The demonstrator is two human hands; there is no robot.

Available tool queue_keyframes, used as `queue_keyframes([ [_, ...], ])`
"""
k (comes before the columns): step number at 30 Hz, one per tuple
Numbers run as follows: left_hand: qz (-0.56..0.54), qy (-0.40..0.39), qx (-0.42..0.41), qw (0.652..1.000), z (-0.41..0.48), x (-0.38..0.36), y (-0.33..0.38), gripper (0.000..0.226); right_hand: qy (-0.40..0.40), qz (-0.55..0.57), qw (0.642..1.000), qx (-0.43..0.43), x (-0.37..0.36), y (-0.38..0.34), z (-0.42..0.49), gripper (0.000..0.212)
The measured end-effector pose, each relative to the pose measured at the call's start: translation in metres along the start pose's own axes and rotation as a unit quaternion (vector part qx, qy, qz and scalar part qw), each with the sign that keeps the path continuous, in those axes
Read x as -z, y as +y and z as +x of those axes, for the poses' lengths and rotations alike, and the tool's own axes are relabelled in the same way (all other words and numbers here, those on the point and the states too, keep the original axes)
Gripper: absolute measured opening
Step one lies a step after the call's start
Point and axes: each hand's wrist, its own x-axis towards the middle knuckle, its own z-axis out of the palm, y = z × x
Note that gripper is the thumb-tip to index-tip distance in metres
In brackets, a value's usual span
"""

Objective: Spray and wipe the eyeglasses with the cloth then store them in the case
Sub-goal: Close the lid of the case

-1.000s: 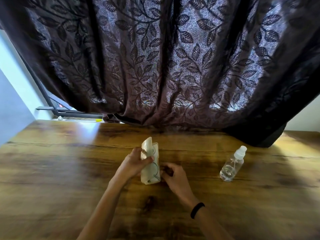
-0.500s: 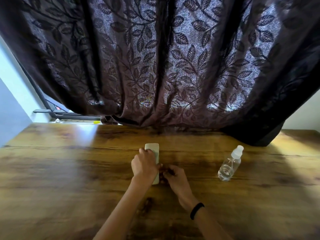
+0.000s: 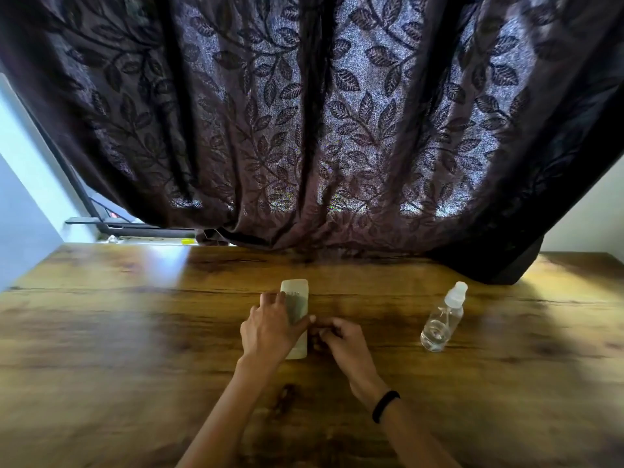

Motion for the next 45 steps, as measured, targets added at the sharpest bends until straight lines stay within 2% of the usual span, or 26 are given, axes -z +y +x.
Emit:
queue_keyframes([
  [3, -0.026, -0.027, 0.005, 0.999, 0.004, 0.0, -0.005, 0.088, -0.001, 0.0, 1.0, 0.016, 0.005, -0.003, -0.003, 0.022],
  [6, -0.048, -0.028, 0.009, 0.998, 0.007, 0.005, -0.006, 0.089, 0.008, 0.012, 1.0, 0.026, 0.01, -0.006, -0.005, 0.022],
  [9, -0.059, 0.014, -0.035, 0.998, 0.005, 0.012, 0.0, 0.078, 0.017, 0.046, 0.998, 0.042, 0.02, -0.012, -0.01, 0.021],
  [12, -0.143, 0.02, -0.109, 0.984, 0.0, 0.015, 0.025, 0.06, 0.044, 0.067, 0.992, 0.102, 0.035, -0.024, -0.015, 0.023],
  [14, -0.228, -0.013, -0.153, 0.961, -0.003, 0.015, 0.048, 0.053, 0.088, 0.036, 0.984, 0.152, 0.049, -0.034, -0.019, 0.026],
  [17, -0.299, -0.049, -0.212, 0.929, -0.01, 0.011, 0.08, 0.041, 0.17, -0.005, 0.96, 0.224, 0.073, -0.046, -0.027, 0.023],
  [20, -0.327, -0.084, -0.253, 0.906, -0.014, 0.004, 0.108, 0.038, 0.289, -0.066, 0.91, 0.29, 0.1, -0.05, -0.039, 0.018],
  [22, -0.34, -0.115, -0.266, 0.894, -0.016, -0.002, 0.124, 0.038, 0.365, -0.085, 0.877, 0.301, 0.116, -0.047, -0.045, 0.018],
  [25, -0.393, -0.174, -0.253, 0.867, -0.018, -0.009, 0.142, 0.037, 0.416, -0.038, 0.869, 0.265, 0.138, -0.035, -0.049, 0.018],
  [29, -0.409, -0.226, -0.249, 0.848, -0.02, -0.018, 0.151, 0.041, 0.4, -0.055, 0.893, 0.2, 0.153, -0.011, -0.047, 0.018],
  [33, -0.42, -0.232, -0.249, 0.841, -0.023, -0.022, 0.15, 0.039, 0.346, -0.068, 0.924, 0.146, 0.148, 0.01, -0.042, 0.024],
  [39, -0.44, -0.218, -0.23, 0.84, -0.019, -0.019, 0.141, 0.038, 0.348, -0.053, 0.924, 0.15, 0.131, 0.008, -0.028, 0.028],
  [45, -0.466, -0.172, -0.216, 0.84, 0.0, -0.002, 0.116, 0.038, 0.302, -0.083, 0.931, 0.188, 0.105, -0.019, -0.003, 0.025],
])
